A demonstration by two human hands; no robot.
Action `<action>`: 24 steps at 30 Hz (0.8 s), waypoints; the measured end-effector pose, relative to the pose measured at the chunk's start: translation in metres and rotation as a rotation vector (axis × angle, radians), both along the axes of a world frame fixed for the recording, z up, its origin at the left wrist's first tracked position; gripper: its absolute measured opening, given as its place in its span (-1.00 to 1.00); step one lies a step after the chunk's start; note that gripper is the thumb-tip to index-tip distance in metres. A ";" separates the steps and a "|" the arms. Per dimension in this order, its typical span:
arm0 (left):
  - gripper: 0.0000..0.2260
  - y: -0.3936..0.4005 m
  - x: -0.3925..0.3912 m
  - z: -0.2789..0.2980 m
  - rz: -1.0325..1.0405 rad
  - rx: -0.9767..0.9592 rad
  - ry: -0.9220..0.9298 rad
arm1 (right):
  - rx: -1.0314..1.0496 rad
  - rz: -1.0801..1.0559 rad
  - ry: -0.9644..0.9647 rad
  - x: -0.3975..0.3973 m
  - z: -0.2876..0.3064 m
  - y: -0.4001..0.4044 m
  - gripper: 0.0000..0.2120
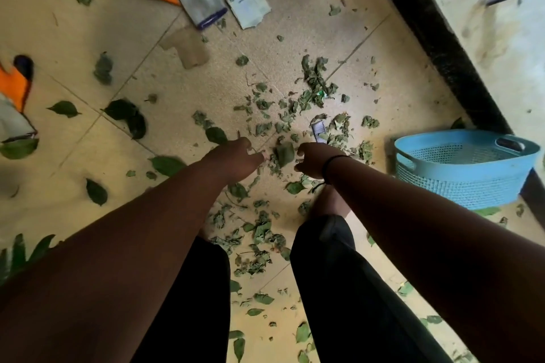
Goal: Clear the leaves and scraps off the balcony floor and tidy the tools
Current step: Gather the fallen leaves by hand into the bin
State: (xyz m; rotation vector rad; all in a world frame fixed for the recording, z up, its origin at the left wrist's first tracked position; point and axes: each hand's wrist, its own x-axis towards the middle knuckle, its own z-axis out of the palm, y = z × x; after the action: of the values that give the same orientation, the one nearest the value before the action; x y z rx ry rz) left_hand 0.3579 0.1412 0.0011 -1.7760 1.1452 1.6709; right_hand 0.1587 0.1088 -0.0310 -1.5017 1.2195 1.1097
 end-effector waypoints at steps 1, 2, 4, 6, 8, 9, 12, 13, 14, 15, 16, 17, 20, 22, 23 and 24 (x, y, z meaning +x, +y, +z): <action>-0.43 0.000 0.004 -0.001 0.013 0.001 -0.003 | -0.035 -0.001 0.026 0.003 -0.002 0.001 -0.63; -0.43 0.000 0.008 -0.001 0.015 -0.004 -0.006 | -0.067 -0.017 0.042 0.006 -0.005 0.001 -0.66; -0.44 0.001 0.017 0.000 0.008 -0.017 -0.009 | -0.135 -0.070 0.075 0.010 -0.008 -0.004 -0.68; -0.47 0.002 0.027 -0.001 0.003 -0.024 -0.015 | -0.248 -0.143 0.144 0.009 -0.009 -0.011 -0.68; -0.48 0.005 0.034 -0.003 0.010 -0.016 -0.022 | -0.330 -0.301 0.205 0.002 -0.014 -0.018 -0.73; -0.47 0.007 0.038 -0.005 0.015 -0.013 -0.022 | -0.353 -0.385 0.235 -0.003 -0.017 -0.020 -0.75; -0.42 0.010 0.046 -0.011 0.023 0.008 -0.021 | -0.420 -0.492 0.288 -0.011 -0.026 -0.024 -0.67; -0.42 0.010 0.046 -0.013 0.029 0.011 -0.020 | -0.436 -0.491 0.294 -0.012 -0.029 -0.025 -0.64; -0.41 0.011 0.047 -0.014 0.036 0.014 -0.017 | -0.439 -0.486 0.298 -0.012 -0.033 -0.024 -0.62; -0.42 0.012 0.047 -0.015 0.041 0.011 -0.014 | -0.441 -0.482 0.303 -0.010 -0.035 -0.024 -0.60; -0.42 0.013 0.047 -0.017 0.041 0.008 -0.010 | -0.446 -0.478 0.305 -0.009 -0.038 -0.024 -0.60; -0.43 0.016 0.046 -0.019 0.039 0.008 -0.007 | -0.449 -0.472 0.307 -0.007 -0.039 -0.025 -0.59; -0.47 0.021 0.043 -0.020 0.028 0.016 0.011 | -0.430 -0.464 0.283 -0.006 -0.041 -0.027 -0.60; -0.48 0.022 0.041 -0.020 0.028 0.020 0.025 | -0.362 -0.425 0.260 -0.007 -0.036 -0.031 -0.56; -0.49 0.022 0.040 -0.020 0.033 0.018 0.026 | -0.322 -0.390 0.253 -0.006 -0.034 -0.032 -0.51; -0.49 0.022 0.038 -0.020 0.040 0.017 0.024 | -0.293 -0.351 0.252 -0.007 -0.034 -0.034 -0.48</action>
State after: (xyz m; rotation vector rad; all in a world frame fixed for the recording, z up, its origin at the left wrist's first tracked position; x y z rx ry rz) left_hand 0.3960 0.1629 -0.0187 -1.7842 1.1095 1.7238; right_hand 0.1514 0.0746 -0.0654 -1.3103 1.8066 0.9294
